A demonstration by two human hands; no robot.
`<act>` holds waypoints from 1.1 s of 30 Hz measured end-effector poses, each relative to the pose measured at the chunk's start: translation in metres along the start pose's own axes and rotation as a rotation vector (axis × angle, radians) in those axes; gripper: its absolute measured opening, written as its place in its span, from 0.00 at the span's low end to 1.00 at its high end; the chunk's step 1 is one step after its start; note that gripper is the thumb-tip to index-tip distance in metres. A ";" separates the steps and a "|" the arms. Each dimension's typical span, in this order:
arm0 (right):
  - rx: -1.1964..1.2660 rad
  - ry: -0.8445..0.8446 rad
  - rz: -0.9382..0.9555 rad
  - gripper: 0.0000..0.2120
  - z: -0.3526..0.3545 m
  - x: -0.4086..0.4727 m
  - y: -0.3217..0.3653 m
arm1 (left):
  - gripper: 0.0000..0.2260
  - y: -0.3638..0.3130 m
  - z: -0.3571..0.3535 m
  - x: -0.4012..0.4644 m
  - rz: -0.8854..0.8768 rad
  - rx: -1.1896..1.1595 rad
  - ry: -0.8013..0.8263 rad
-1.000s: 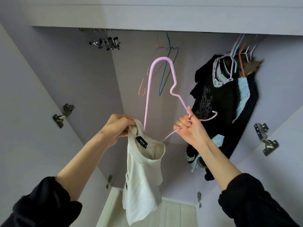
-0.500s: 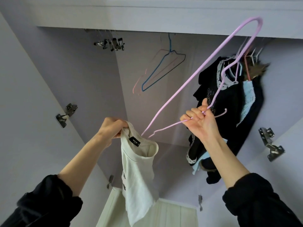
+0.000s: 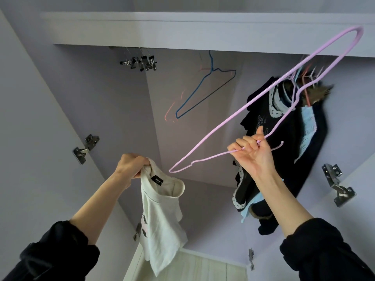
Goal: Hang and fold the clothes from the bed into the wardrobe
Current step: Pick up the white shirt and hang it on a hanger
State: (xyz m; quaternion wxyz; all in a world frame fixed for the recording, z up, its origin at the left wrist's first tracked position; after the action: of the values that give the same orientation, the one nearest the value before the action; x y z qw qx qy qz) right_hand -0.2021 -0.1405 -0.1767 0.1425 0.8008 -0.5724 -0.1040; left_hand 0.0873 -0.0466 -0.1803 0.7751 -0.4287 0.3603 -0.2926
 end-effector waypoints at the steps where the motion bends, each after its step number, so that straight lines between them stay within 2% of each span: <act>1: -0.001 -0.005 -0.005 0.22 0.000 0.000 -0.001 | 0.07 0.000 0.000 -0.001 -0.002 -0.005 0.005; 4: -0.079 -0.072 -0.038 0.14 0.002 0.001 -0.015 | 0.06 -0.009 -0.006 -0.009 -0.044 -0.038 0.043; 6: -0.137 -0.106 -0.068 0.14 0.003 0.001 -0.026 | 0.06 -0.021 -0.010 -0.015 -0.079 -0.071 0.082; 7: -0.158 -0.126 -0.077 0.14 0.003 0.001 -0.031 | 0.05 -0.027 -0.011 -0.020 -0.097 -0.089 0.101; 10: -0.295 -0.215 -0.115 0.25 0.005 0.005 -0.044 | 0.06 -0.046 -0.010 -0.033 -0.161 -0.119 0.158; 13: -0.539 -0.283 -0.153 0.23 0.004 0.006 -0.055 | 0.07 -0.060 -0.005 -0.039 -0.213 -0.133 0.203; 17: -0.906 -0.282 -0.079 0.20 0.004 0.007 -0.054 | 0.05 -0.059 0.019 -0.022 -0.171 -0.174 0.056; 19: -1.071 -0.274 -0.002 0.20 0.005 0.007 -0.047 | 0.09 -0.045 0.031 -0.009 -0.125 -0.135 -0.034; 23: -1.314 -0.240 0.082 0.20 -0.005 0.009 -0.037 | 0.13 -0.016 0.039 0.006 -0.051 -0.030 -0.041; 27: -1.438 -0.224 0.141 0.20 -0.014 0.014 -0.032 | 0.10 -0.009 0.042 0.017 -0.006 -0.012 -0.043; 33: -1.557 -0.208 0.181 0.20 -0.025 0.019 -0.022 | 0.13 -0.021 0.039 0.018 -0.086 0.093 -0.020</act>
State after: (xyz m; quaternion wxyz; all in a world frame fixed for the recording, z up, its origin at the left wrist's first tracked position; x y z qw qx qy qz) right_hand -0.1679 -0.1494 -0.1612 0.6155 0.4074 -0.4084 -0.5370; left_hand 0.1264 -0.0521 -0.1526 0.7843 -0.4104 0.3200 -0.3378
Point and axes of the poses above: each hand's wrist, its own x-axis towards the middle knuckle, its own z-axis out of the back of the hand, y = z × x, the point moved 2 cm from there along x, towards the middle knuckle, and after that the axes turned 3 degrees about -y, right-handed, at the moved point
